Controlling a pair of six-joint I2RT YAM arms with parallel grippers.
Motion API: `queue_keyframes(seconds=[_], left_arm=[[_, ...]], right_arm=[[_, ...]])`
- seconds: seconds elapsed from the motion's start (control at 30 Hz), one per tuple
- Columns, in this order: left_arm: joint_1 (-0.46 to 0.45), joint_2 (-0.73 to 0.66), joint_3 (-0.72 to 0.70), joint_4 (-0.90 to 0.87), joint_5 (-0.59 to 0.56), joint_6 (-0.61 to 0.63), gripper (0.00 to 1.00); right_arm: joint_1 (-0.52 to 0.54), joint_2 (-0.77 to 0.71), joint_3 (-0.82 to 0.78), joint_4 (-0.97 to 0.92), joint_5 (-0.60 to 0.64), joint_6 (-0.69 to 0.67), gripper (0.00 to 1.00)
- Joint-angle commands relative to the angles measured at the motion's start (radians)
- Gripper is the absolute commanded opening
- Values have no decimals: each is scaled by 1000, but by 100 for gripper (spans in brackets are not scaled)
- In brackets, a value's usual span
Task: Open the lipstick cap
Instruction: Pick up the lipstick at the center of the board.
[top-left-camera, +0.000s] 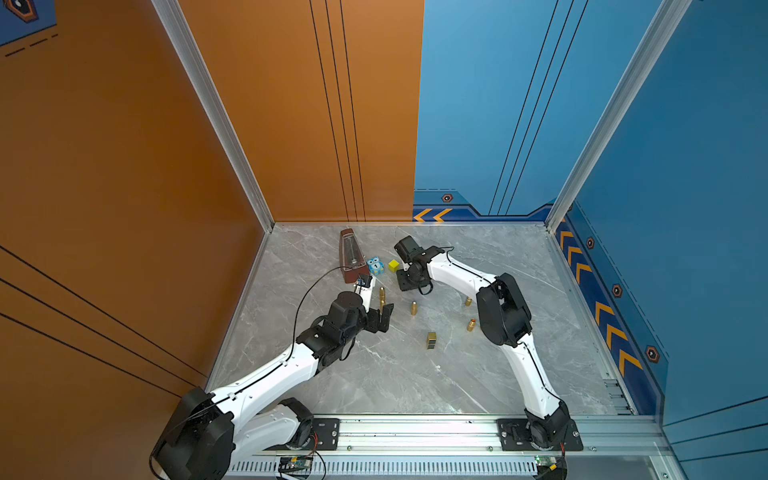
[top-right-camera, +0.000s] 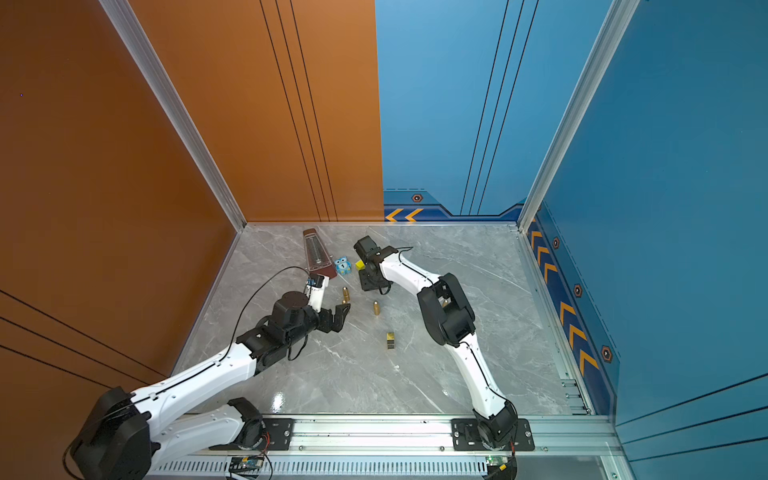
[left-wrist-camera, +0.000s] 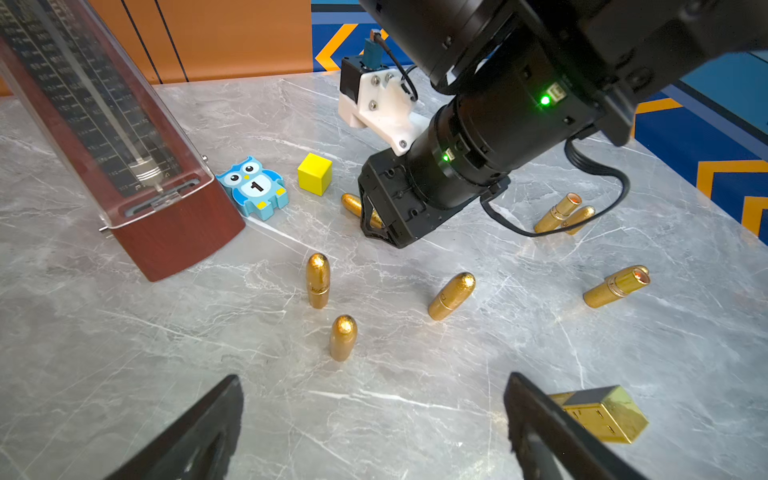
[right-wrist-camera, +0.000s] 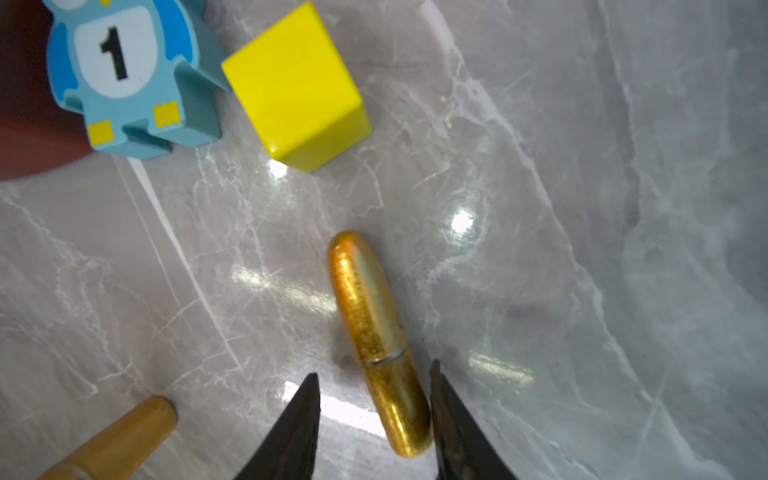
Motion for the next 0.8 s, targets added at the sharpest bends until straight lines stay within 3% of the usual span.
queue_keyframes(seconds=[0.0, 0.33, 0.77], left_arm=[[14, -6, 0, -8, 23, -14, 98], [24, -14, 0, -8, 30, -18, 99], [29, -9, 6, -8, 37, -17, 99]], right_arm=[[5, 40, 39, -36, 34, -31, 44], [0, 114, 124, -94, 159, -10, 41], [-14, 167, 188, -102, 135, 22, 34]])
